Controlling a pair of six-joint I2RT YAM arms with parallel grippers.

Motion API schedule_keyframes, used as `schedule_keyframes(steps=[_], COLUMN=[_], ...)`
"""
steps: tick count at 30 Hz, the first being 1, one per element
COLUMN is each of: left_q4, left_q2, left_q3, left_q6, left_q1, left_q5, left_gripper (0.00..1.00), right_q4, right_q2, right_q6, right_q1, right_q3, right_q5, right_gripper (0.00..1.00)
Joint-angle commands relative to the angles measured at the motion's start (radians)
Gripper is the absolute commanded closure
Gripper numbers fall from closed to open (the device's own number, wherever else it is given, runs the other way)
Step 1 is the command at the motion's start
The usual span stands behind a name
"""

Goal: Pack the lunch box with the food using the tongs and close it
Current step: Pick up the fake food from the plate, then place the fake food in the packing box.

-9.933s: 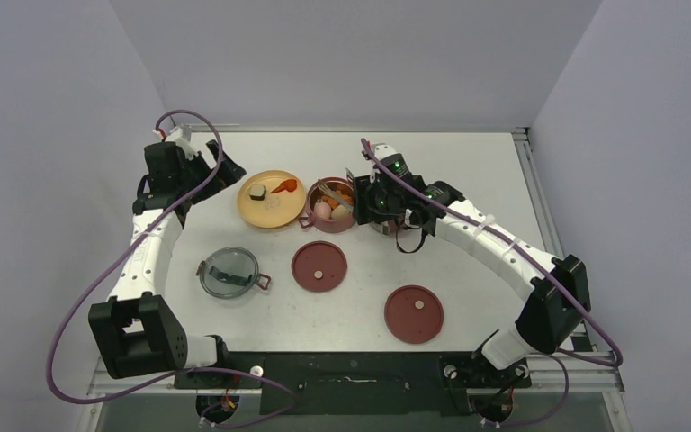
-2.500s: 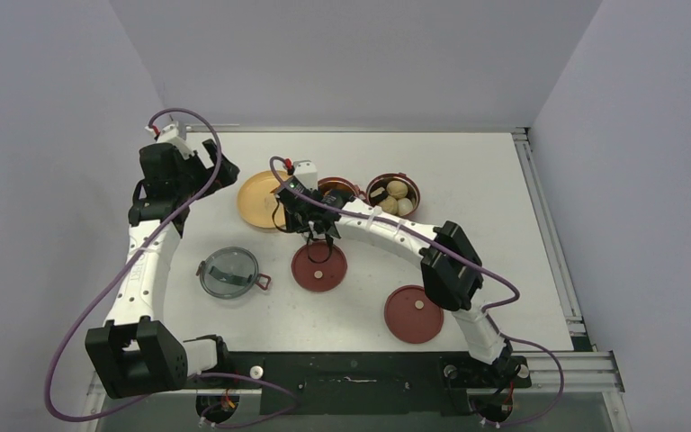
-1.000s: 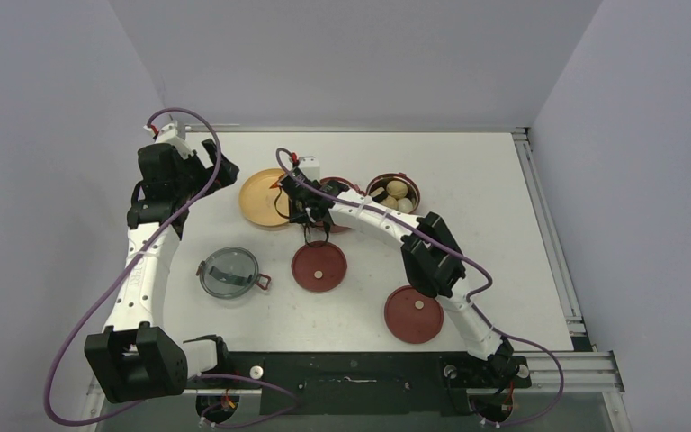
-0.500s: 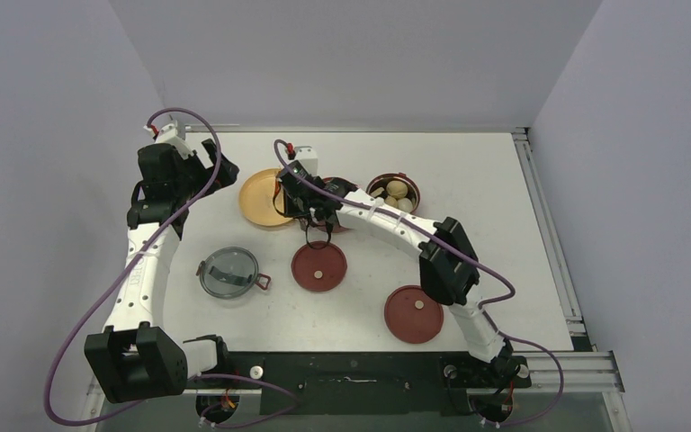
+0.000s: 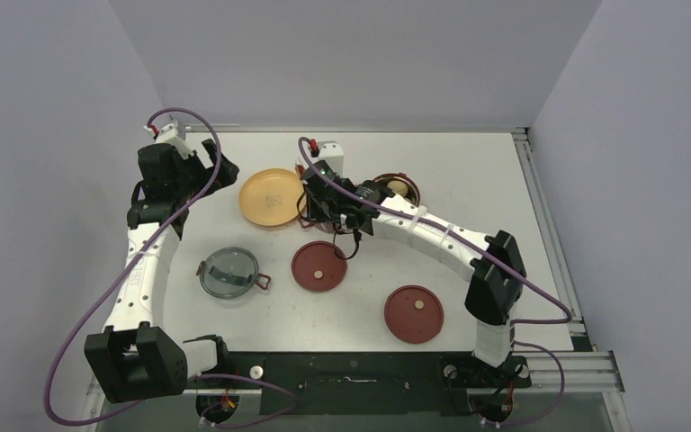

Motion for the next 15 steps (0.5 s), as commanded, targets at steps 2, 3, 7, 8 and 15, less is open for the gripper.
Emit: schedule_keyframes(steps=[2,3,7,8,15], left_q4=[0.037,0.038,0.039,0.039,0.037], left_q2=[-0.018,-0.017,-0.014,-0.013,-0.007], left_q3=[0.024,0.024,0.024,0.024,0.025], left_q6=[-0.002,-0.002,-0.001,-0.002,0.002], left_q1=[-0.011,-0.011,-0.019,-0.020,-0.029], left_q5=[0.004,0.004,0.002,0.002,-0.004], left_gripper=[0.02,0.02,0.02,0.02,0.02], right_q4=[-0.022,-0.022,0.008,0.030,0.154], right_q2=[-0.183,-0.205,-0.278,-0.294,-0.350], right_q6=[0.001,0.008,0.038,0.045,0.085], right_q1=[-0.007,-0.012,-0.057,-0.072,-0.149], right_q3=[-0.100,-0.128,-0.234,-0.267,-0.409], right_q5=[0.066,0.064,0.011,-0.021,-0.196], right_gripper=[0.95,0.95,0.95,0.95,0.95])
